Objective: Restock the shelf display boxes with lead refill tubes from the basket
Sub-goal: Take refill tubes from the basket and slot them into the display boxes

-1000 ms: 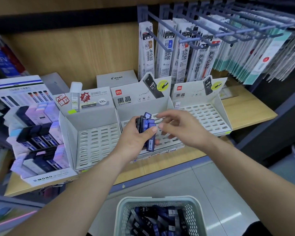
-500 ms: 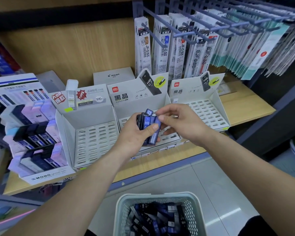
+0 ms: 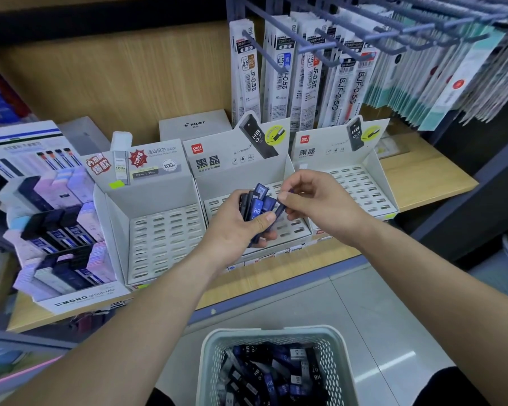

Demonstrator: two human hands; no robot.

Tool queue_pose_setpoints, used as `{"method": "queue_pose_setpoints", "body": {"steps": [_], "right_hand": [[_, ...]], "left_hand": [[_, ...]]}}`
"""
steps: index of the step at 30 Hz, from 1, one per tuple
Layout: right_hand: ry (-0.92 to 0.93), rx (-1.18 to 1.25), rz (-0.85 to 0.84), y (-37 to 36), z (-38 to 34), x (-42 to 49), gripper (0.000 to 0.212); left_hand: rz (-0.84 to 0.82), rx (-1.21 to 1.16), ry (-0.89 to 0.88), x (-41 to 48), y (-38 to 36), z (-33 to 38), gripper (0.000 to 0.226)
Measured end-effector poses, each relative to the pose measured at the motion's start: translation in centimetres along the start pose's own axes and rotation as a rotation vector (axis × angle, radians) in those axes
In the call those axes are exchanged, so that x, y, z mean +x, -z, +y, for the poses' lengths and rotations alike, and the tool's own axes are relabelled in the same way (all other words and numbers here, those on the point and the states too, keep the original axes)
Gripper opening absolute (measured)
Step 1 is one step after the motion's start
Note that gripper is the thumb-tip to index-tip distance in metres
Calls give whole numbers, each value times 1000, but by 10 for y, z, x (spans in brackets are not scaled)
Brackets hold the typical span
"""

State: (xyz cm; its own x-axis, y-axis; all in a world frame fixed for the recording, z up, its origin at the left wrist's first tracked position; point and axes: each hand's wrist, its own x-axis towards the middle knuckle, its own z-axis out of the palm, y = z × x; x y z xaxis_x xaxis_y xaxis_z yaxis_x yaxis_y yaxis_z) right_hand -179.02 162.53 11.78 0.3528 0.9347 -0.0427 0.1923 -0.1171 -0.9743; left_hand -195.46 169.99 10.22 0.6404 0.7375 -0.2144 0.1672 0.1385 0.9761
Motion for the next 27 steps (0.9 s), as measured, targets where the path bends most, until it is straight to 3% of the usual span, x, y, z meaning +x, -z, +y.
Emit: {"method": "queue_pose_setpoints", "body": {"steps": [7, 13, 19, 27], "right_hand": [[-12, 34, 39, 15, 2, -1, 32], [44, -18, 199, 34, 5, 3, 23], [121, -412, 468, 72, 17, 31, 21], [53, -536, 448, 73, 36, 53, 15]], "left_hand": [[16, 37, 11, 1, 1, -1, 30], [17, 94, 6, 1, -1, -2, 29], [26, 133, 6, 5, -2, -4, 28], [27, 104, 26, 9, -4, -6, 26]]}}
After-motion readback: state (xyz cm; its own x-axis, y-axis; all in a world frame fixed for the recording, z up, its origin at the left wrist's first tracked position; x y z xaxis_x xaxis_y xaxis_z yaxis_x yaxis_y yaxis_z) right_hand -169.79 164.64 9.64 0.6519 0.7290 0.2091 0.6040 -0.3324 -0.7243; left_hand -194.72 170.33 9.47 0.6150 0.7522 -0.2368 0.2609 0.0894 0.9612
